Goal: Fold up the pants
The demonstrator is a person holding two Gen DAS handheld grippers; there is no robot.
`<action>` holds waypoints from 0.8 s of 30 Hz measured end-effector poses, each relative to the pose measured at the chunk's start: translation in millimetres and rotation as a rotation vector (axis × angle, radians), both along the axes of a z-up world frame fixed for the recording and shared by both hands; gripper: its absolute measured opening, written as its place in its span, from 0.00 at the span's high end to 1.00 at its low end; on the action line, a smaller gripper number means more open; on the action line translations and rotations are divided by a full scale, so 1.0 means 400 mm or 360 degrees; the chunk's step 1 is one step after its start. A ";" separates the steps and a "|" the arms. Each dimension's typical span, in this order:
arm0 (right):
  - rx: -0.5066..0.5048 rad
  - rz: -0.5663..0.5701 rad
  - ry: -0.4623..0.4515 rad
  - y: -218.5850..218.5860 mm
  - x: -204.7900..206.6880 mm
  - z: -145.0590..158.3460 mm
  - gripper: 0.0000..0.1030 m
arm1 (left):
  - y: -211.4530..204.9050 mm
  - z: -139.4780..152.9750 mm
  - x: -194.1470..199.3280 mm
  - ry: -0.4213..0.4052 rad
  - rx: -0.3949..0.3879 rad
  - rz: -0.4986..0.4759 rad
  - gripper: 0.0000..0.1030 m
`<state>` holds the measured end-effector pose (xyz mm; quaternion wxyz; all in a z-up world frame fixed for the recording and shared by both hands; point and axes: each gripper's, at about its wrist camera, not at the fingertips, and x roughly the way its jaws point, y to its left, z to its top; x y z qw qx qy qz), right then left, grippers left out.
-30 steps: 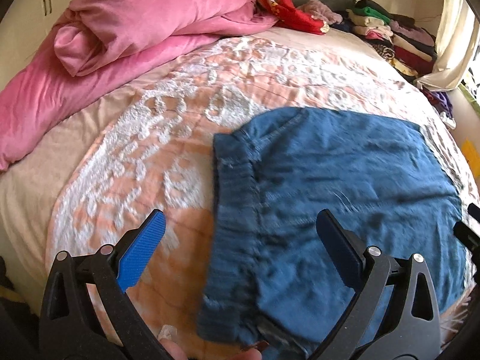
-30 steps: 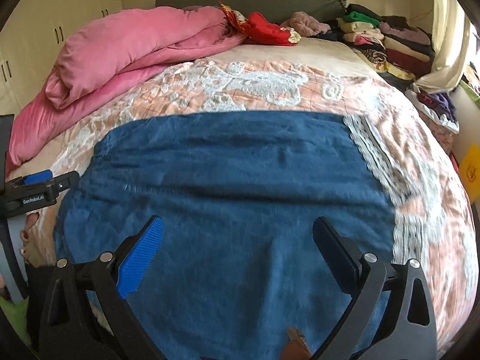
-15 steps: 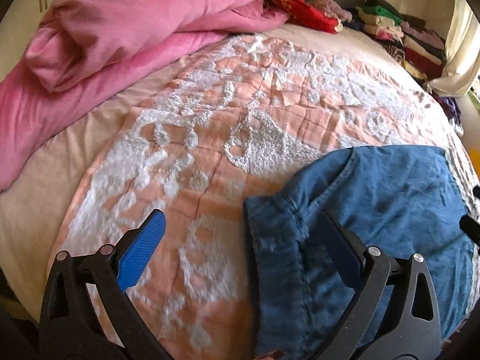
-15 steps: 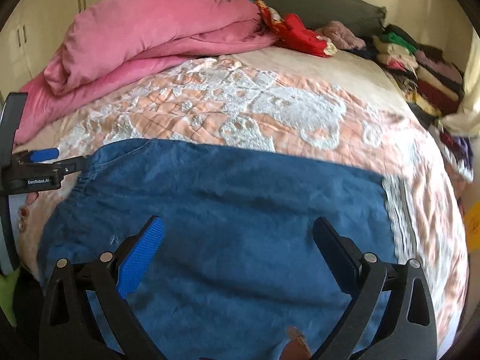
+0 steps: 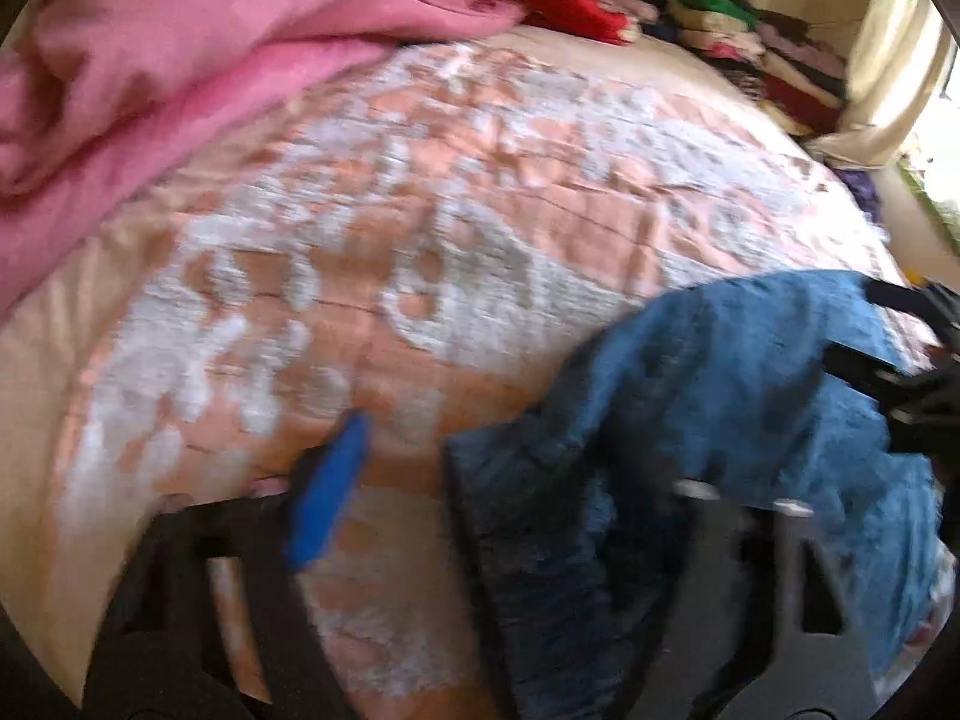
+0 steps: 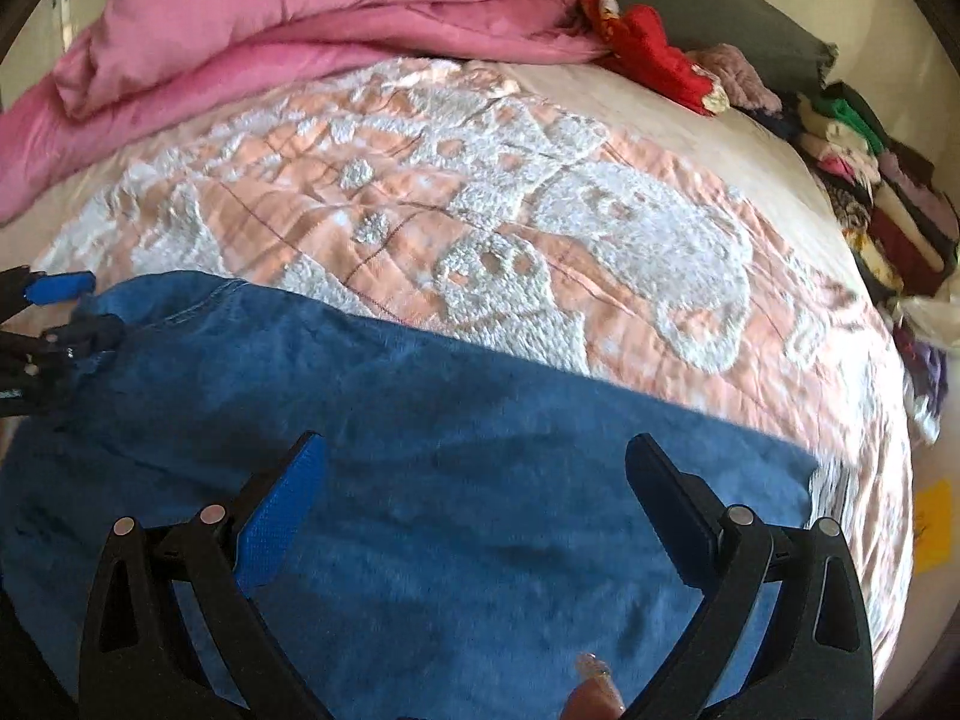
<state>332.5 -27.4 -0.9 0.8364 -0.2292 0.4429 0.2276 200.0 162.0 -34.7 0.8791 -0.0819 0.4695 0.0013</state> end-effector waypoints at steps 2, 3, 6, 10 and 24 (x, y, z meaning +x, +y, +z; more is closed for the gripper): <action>-0.0028 0.0037 -0.0015 0.017 0.009 -0.006 0.04 | -0.008 -0.003 0.001 -0.0017 -0.0025 -0.0050 0.66; -0.0042 0.0069 -0.0027 0.028 0.013 -0.008 0.04 | -0.015 -0.001 0.000 -0.0027 0.0001 -0.0056 0.68; -0.0104 0.0173 -0.0034 0.056 0.026 -0.018 0.04 | -0.020 0.023 -0.017 -0.0087 -0.0009 -0.0052 0.72; -0.0195 0.0298 -0.0034 0.084 0.039 -0.034 0.04 | -0.016 0.064 -0.042 -0.0170 -0.0034 -0.0065 0.73; -0.0050 0.0399 0.0028 0.119 -0.009 -0.032 0.84 | -0.044 0.099 -0.085 -0.0267 0.0091 -0.0109 0.73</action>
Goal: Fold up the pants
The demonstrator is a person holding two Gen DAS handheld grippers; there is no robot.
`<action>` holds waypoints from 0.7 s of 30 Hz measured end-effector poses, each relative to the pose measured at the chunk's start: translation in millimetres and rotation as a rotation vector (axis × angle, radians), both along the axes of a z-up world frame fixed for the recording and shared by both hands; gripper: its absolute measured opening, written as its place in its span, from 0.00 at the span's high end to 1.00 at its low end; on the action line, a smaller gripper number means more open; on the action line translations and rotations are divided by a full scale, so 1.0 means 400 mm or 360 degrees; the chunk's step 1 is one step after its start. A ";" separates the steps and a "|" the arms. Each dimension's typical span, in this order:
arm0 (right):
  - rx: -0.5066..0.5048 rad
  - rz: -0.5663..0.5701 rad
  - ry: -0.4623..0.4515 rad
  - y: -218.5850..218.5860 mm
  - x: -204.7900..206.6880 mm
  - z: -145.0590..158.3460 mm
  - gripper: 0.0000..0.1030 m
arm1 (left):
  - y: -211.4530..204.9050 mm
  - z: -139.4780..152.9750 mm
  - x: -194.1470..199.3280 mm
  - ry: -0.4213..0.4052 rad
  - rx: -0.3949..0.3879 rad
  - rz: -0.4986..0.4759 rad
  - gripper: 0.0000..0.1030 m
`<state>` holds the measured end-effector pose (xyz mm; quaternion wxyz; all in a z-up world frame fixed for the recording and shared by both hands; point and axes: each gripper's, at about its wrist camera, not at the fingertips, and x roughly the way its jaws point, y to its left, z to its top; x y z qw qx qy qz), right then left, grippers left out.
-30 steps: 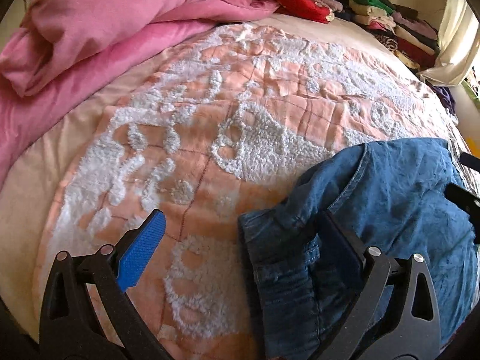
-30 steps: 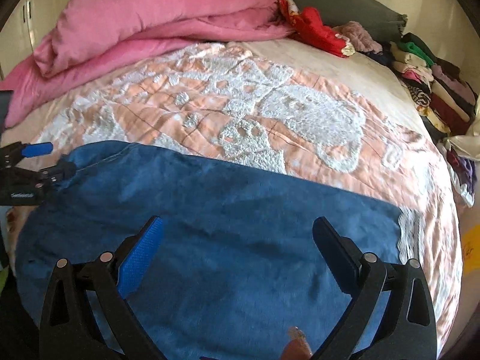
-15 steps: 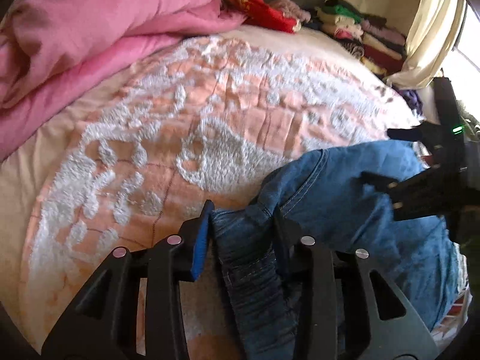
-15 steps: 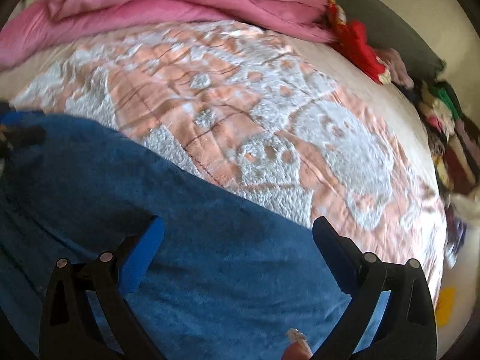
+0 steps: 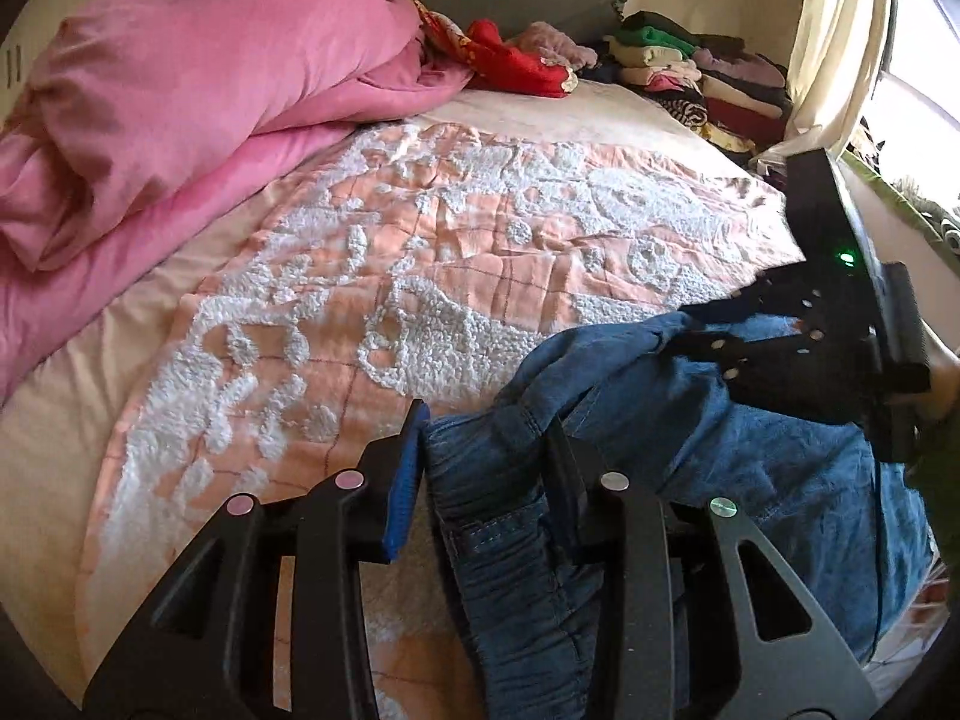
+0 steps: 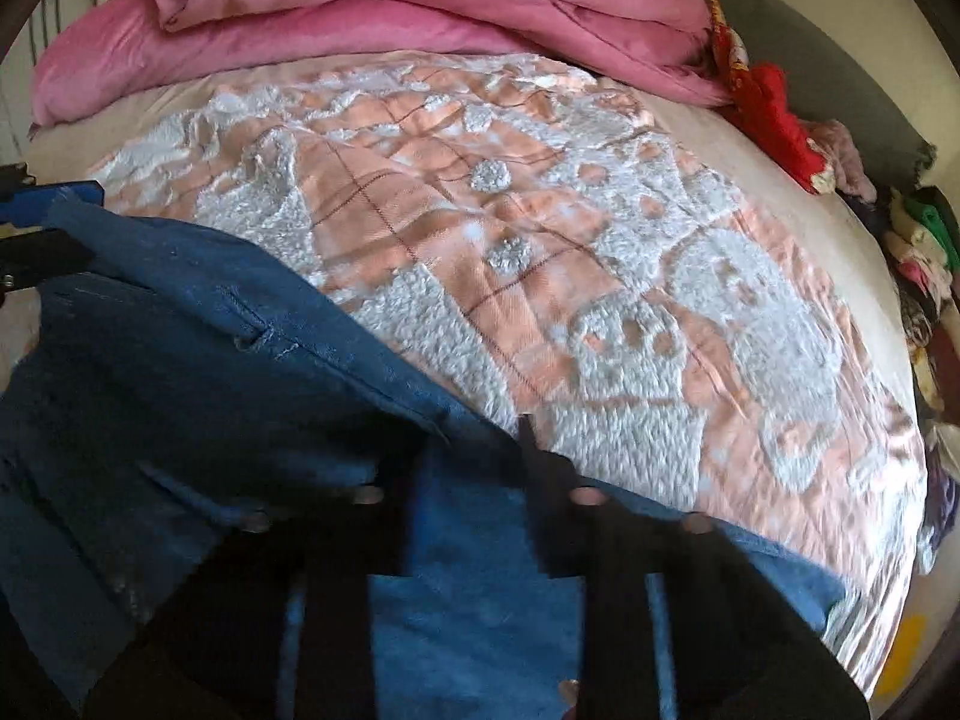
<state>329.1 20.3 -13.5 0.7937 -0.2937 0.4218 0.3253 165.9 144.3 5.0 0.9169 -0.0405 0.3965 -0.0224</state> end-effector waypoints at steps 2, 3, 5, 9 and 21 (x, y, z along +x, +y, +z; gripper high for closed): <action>0.0075 -0.0031 -0.0011 -0.018 -0.024 0.025 0.88 | 0.005 0.006 -0.011 -0.0016 -0.0001 0.0008 0.73; 0.0110 -0.0050 -0.0018 -0.028 -0.036 0.038 0.88 | 0.006 0.010 -0.015 -0.0022 0.0000 0.0007 0.73; 0.0198 -0.0094 -0.0018 -0.056 -0.057 0.066 0.89 | 0.005 0.017 -0.027 -0.0038 -0.0007 0.0003 0.73; 0.0369 -0.0160 -0.0029 -0.118 -0.118 0.129 0.89 | -0.010 0.036 -0.054 -0.0085 0.0012 -0.0014 0.73; 0.0631 -0.0176 -0.0034 -0.263 -0.375 0.228 0.93 | -0.089 0.098 -0.191 -0.0230 0.0098 -0.0079 0.73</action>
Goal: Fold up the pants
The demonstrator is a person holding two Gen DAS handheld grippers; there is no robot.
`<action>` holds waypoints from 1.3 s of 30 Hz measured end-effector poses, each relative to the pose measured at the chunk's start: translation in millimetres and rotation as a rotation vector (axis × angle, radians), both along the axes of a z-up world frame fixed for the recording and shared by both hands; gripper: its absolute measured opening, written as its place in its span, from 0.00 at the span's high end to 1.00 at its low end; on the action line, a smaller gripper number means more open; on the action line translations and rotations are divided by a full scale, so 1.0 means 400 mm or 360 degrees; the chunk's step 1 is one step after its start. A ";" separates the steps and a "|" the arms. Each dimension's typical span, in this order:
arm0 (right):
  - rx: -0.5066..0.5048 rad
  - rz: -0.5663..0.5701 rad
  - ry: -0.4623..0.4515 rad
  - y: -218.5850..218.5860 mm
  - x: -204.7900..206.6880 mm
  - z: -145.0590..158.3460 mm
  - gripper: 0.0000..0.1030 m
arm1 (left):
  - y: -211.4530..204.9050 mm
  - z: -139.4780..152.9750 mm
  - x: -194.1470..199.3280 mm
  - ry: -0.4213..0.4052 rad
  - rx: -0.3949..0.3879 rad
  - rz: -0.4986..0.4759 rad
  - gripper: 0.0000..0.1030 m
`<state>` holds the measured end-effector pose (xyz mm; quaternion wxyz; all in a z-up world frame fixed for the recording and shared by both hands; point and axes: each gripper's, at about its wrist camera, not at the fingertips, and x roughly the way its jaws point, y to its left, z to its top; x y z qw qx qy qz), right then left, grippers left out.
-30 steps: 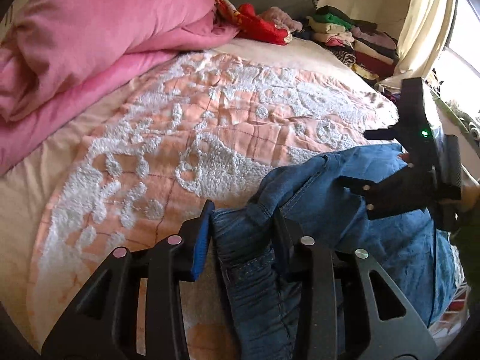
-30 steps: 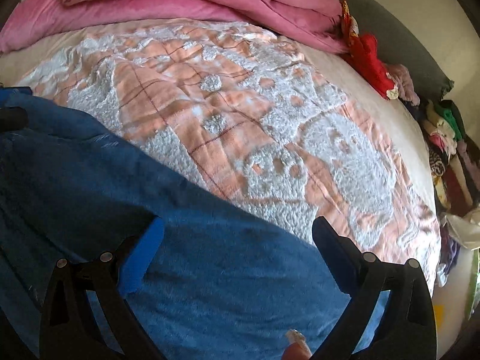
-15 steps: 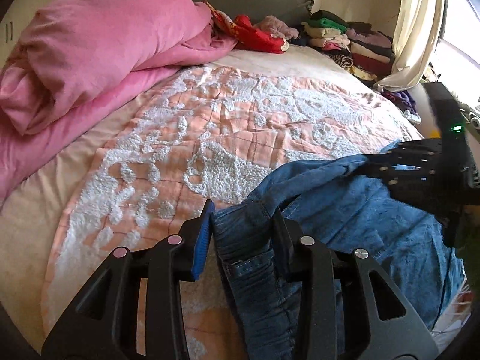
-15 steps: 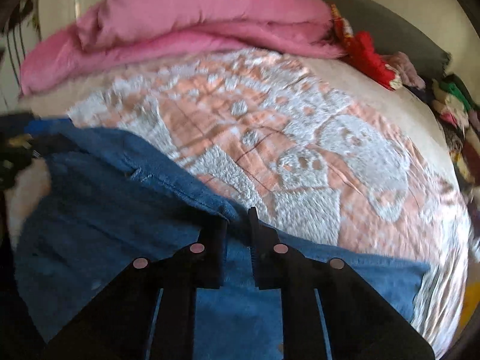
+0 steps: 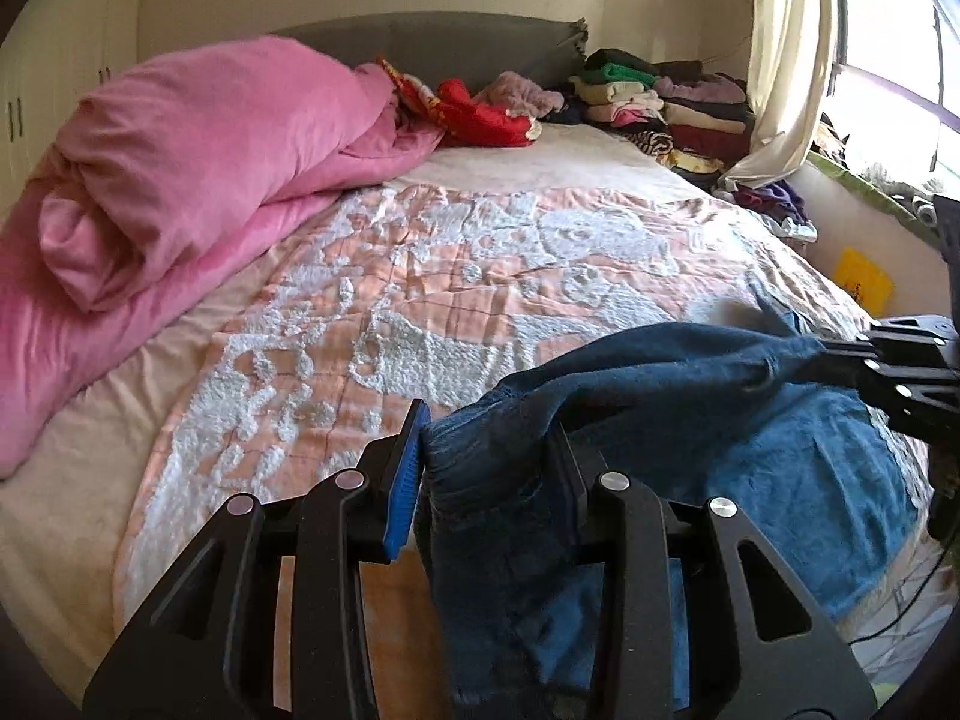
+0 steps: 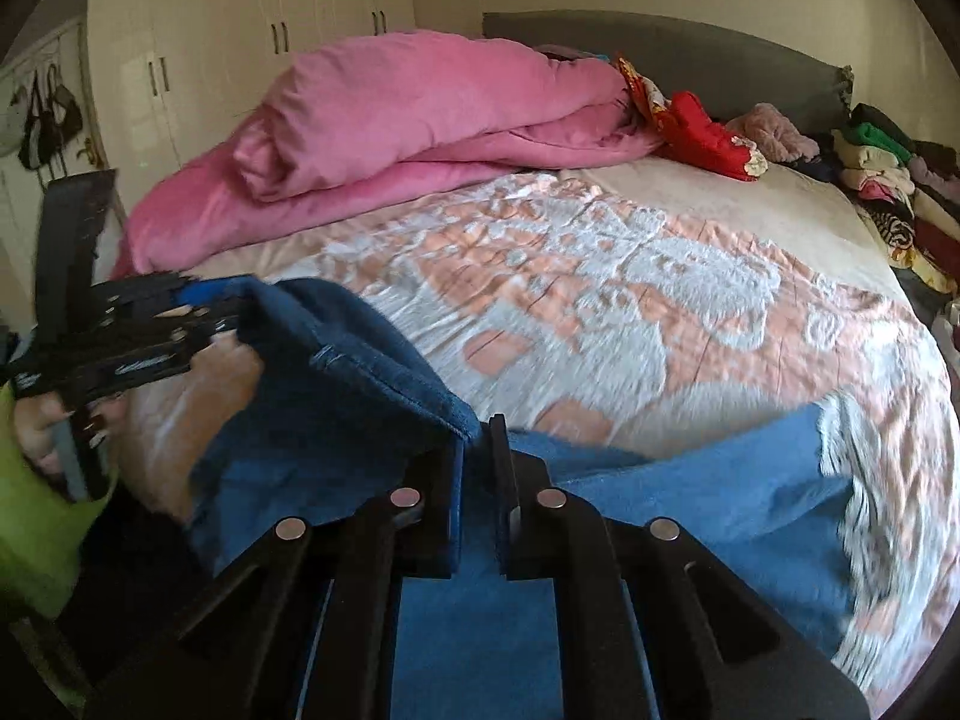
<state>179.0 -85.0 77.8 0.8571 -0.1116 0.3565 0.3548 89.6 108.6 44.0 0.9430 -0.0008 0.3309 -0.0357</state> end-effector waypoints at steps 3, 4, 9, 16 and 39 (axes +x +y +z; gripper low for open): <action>0.0009 0.0027 0.0025 -0.020 -0.072 -0.007 0.93 | -0.013 -0.003 -0.045 0.0001 -0.0001 -0.0011 0.73; 0.0013 0.0038 0.0041 -0.025 -0.097 -0.014 0.93 | -0.018 -0.004 -0.060 0.0001 0.0004 -0.0013 0.73; -0.0011 0.0094 0.0112 -0.022 -0.189 -0.057 0.93 | -0.022 -0.023 -0.120 0.0041 0.0024 -0.0016 0.73; -0.0074 0.0192 0.0181 0.006 -0.280 -0.121 0.93 | -0.013 -0.077 -0.173 0.0149 0.0030 0.0039 0.71; -0.0193 0.0314 0.0241 0.056 -0.326 -0.199 0.91 | 0.014 -0.041 -0.296 0.0179 -0.0107 0.0109 0.55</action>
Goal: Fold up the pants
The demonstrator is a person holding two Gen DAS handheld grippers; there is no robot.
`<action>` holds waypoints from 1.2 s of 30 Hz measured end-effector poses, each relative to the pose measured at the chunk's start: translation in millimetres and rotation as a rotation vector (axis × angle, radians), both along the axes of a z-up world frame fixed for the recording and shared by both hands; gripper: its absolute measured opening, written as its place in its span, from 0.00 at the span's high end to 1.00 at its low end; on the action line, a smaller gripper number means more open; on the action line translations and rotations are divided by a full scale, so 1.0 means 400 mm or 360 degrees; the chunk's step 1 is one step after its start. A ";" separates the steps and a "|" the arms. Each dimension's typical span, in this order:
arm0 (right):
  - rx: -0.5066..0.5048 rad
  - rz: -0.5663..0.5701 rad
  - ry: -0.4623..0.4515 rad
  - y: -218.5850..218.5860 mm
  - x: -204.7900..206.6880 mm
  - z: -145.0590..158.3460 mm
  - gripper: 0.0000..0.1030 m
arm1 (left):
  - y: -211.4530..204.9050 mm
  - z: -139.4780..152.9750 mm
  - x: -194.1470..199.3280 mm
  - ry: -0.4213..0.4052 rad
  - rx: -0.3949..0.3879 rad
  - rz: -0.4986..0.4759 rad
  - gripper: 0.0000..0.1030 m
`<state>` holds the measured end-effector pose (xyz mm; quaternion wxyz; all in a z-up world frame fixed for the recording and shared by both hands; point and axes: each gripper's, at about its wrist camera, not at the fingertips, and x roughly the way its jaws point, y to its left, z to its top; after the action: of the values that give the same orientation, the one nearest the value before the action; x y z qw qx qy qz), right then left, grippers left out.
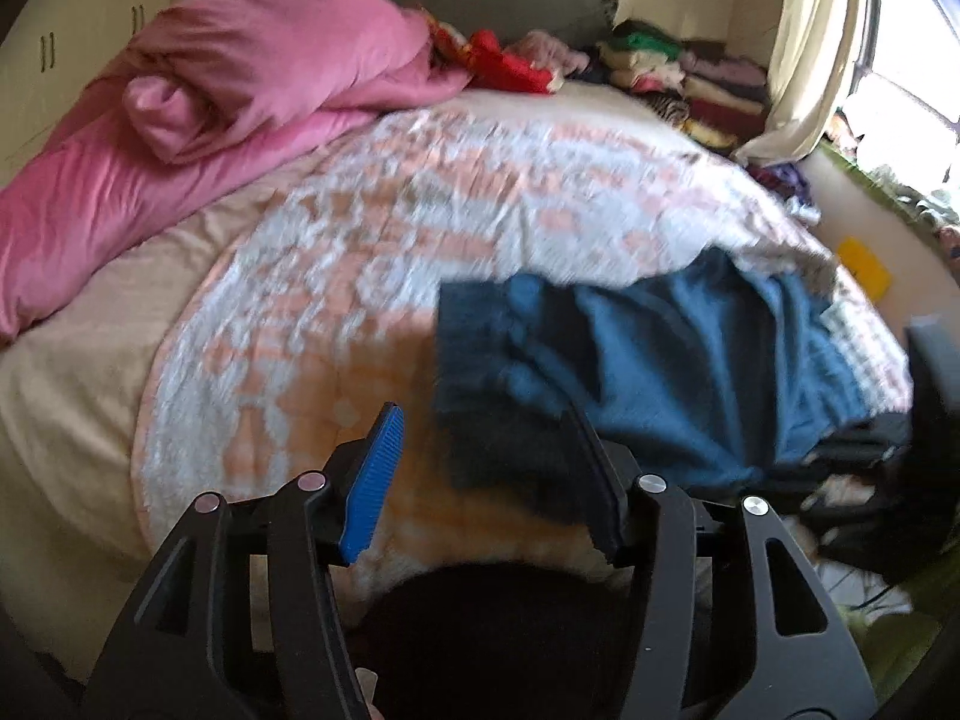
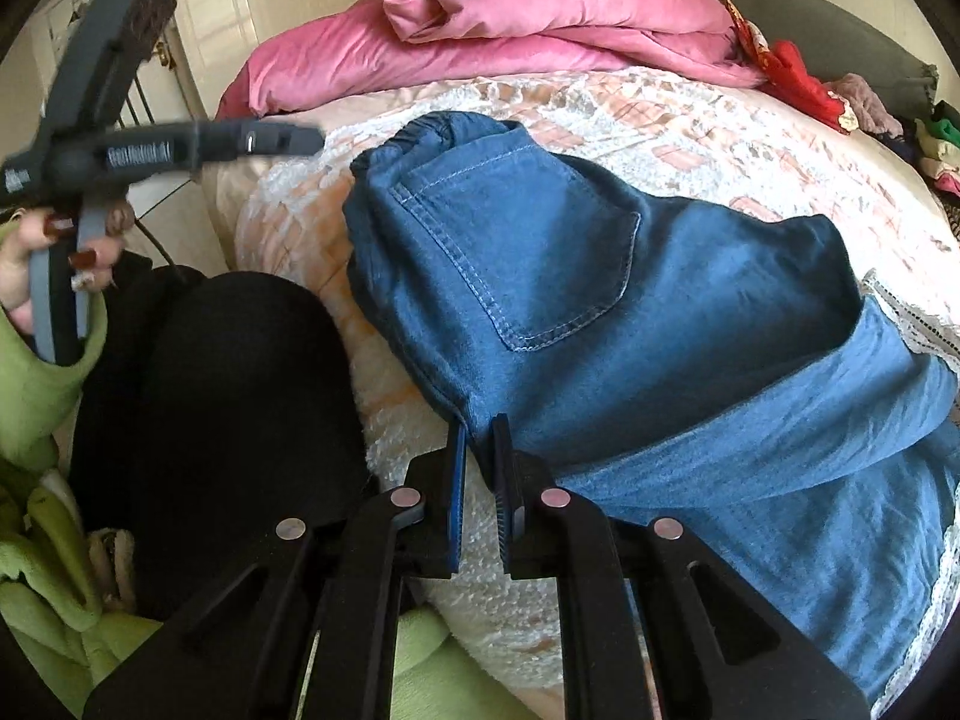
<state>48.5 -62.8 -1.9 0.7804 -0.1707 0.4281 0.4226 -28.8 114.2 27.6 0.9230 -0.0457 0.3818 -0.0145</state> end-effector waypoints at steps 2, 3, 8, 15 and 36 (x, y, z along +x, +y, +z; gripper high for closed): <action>-0.0007 0.0003 0.0003 0.000 -0.002 -0.003 0.91 | -0.026 0.011 0.028 -0.0017 0.0018 -0.0032 0.56; -0.0007 0.0003 0.0002 -0.004 -0.005 -0.001 0.91 | -0.040 0.008 0.046 -0.0007 0.0026 -0.0051 0.56; 0.0053 0.0012 0.0006 -0.024 -0.011 0.030 0.87 | -0.086 -0.071 0.097 0.0149 0.0111 -0.0093 0.57; 0.0167 -0.0158 -0.0027 -0.057 0.037 0.070 0.71 | -0.075 -0.129 0.083 0.0229 0.0102 -0.0082 0.57; 0.0189 -0.0458 -0.0025 -0.152 0.074 0.102 0.47 | -0.081 -0.029 0.033 0.0057 0.0030 -0.0057 0.47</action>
<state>78.0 -123.5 39.1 0.8450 -0.0645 0.4163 0.3294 -15.8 81.7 16.0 0.9160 -0.0304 0.3992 -0.0266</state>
